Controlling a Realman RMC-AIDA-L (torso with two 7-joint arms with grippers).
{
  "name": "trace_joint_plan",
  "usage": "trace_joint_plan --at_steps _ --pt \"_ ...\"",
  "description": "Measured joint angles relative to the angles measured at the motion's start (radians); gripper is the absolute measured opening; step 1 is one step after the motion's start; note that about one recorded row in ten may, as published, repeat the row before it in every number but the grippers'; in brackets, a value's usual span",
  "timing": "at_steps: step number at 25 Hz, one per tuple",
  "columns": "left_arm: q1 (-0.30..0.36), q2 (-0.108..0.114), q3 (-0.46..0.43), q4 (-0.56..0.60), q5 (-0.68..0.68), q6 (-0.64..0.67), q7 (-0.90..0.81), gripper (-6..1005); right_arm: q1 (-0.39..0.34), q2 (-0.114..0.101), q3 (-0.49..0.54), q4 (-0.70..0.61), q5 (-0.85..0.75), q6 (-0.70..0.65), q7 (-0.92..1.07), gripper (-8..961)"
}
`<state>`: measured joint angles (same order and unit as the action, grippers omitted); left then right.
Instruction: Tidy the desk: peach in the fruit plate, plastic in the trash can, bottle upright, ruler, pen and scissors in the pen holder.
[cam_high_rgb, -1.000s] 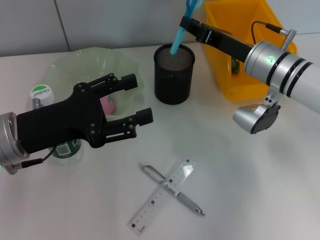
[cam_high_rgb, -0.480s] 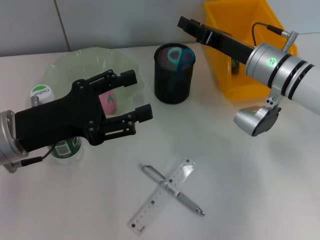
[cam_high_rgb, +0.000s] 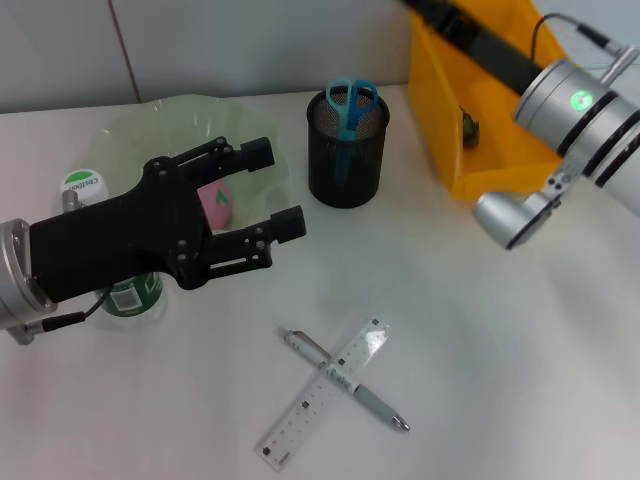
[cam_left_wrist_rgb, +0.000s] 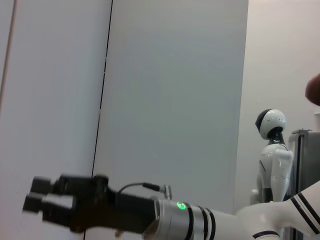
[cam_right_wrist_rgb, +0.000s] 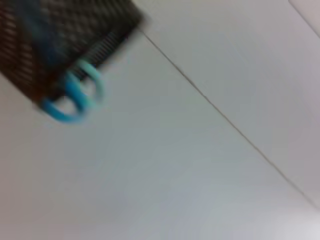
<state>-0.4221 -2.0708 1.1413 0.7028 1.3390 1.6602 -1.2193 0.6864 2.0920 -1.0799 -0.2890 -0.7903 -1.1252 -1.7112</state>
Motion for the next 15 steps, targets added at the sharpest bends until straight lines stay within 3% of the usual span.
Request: trace_joint_plan --at_steps 7,11,12,15 --pt "-0.001 0.000 0.002 0.000 0.000 0.008 0.001 814 0.003 0.000 0.000 0.043 0.263 -0.244 0.197 452" --pt "-0.002 0.001 0.002 0.000 0.000 0.015 0.001 814 0.001 0.000 0.000 0.061 0.401 -0.419 0.429 619" --pt "-0.003 0.001 0.002 0.000 0.000 0.016 0.001 814 -0.002 0.000 0.000 0.064 0.474 -0.485 0.567 661" --pt "-0.003 0.002 -0.003 0.000 0.000 0.023 0.001 814 -0.007 0.000 0.000 0.065 0.545 -0.530 0.723 662"
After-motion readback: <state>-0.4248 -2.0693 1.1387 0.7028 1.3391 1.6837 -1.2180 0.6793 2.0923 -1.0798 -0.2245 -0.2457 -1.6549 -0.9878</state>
